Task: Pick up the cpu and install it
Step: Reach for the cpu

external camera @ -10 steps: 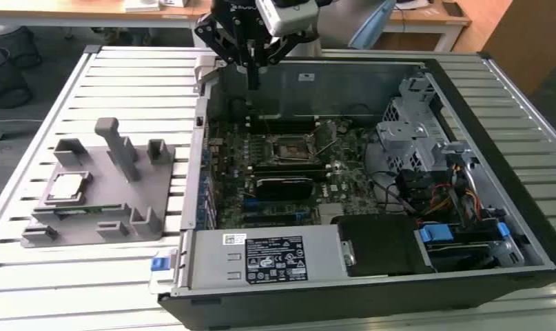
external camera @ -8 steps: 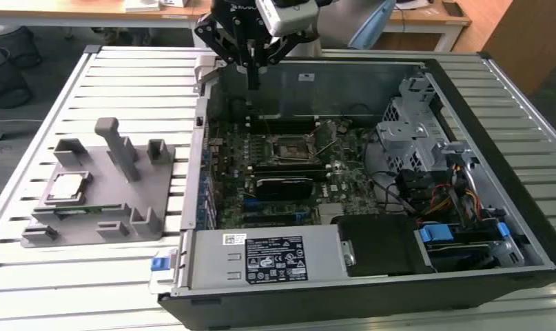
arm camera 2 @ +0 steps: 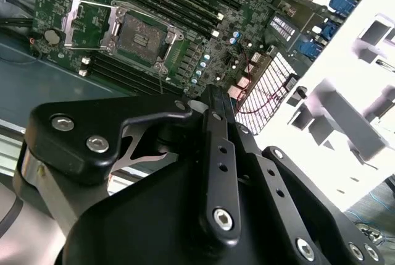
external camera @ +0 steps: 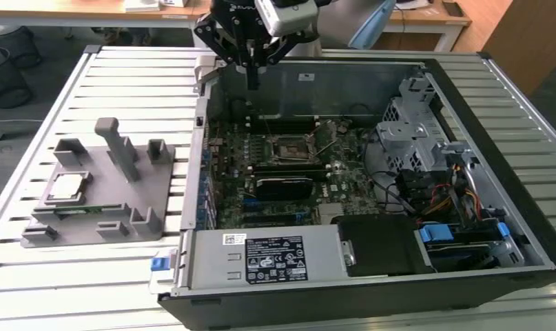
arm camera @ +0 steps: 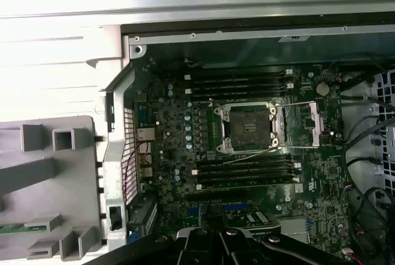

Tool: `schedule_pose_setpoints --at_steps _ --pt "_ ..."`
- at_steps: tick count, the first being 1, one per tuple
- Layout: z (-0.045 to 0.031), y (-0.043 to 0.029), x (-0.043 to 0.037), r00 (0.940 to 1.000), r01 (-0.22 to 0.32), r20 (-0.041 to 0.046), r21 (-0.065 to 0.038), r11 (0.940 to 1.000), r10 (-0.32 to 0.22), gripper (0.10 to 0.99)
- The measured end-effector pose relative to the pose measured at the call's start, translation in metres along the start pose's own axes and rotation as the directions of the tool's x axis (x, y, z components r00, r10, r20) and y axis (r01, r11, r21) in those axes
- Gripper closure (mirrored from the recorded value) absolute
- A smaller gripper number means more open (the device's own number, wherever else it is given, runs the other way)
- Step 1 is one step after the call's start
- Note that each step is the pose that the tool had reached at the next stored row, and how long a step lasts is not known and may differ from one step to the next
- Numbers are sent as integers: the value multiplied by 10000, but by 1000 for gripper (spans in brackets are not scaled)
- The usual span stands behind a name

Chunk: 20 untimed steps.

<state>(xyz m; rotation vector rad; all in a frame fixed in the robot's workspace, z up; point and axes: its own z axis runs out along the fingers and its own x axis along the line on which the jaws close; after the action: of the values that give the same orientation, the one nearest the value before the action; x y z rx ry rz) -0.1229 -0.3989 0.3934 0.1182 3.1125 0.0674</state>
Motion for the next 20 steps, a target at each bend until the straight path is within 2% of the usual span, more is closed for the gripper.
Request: schedule_pose_setpoints --at_steps 12,20 --pt "-2 -8 108 10000 1 0 -1 10000 -1 980" --pt "-2 -12 148 10000 1 1 -1 10000 -1 980"
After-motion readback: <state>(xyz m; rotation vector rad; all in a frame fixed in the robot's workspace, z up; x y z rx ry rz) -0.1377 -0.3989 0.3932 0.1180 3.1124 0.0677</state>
